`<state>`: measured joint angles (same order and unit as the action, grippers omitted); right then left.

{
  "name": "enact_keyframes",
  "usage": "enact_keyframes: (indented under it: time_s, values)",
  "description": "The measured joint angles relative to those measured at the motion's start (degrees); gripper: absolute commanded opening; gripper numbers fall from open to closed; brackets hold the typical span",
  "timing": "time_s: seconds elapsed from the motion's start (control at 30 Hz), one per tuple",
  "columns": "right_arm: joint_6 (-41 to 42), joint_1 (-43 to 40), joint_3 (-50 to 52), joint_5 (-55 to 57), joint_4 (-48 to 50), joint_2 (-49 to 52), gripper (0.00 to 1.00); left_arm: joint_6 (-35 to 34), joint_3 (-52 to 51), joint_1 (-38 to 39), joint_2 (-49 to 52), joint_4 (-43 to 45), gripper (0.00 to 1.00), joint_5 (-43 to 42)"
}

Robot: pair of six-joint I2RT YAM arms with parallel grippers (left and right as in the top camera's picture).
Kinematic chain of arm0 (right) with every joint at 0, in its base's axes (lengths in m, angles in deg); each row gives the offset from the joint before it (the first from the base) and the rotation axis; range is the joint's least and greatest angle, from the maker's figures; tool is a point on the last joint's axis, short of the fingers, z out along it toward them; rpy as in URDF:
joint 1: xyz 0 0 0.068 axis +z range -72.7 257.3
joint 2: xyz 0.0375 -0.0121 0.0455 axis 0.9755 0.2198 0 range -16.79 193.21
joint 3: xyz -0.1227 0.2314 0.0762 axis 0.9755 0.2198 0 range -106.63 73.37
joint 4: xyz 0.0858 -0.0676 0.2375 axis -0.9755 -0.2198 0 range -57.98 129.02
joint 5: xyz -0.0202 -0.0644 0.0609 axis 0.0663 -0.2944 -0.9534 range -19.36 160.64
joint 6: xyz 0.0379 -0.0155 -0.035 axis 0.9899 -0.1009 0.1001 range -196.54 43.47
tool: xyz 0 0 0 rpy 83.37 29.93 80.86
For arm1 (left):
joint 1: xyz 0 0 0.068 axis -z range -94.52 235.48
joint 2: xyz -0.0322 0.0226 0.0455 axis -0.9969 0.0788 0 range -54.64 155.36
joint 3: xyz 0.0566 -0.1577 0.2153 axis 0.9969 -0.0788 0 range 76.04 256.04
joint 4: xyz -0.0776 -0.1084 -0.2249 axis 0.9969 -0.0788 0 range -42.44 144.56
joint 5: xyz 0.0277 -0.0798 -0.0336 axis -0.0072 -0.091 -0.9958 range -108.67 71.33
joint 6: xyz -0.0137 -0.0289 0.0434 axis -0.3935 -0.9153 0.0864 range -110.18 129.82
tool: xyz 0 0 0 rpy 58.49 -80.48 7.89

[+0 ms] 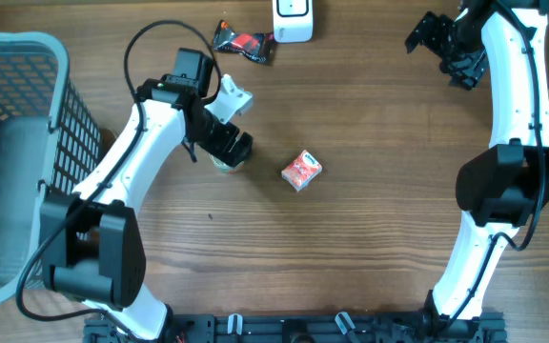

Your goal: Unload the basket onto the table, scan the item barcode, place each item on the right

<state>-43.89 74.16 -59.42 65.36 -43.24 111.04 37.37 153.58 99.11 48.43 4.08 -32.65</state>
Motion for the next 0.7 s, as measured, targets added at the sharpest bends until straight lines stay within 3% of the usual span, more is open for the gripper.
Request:
enact_keyframes:
  time_s: [0.3, 0.7]
  values:
    - [-0.02, 0.00, 0.00, 0.00, 0.00, 0.00, 1.00, 8.48, 0.00, -0.13, 3.91, 0.87, 1.00, 2.78]
    - [-0.02, 0.00, 0.00, 0.02, 0.20, 0.00, 1.00, 11.34, 0.00, -0.13, 10.14, 2.14, 1.00, 3.02]
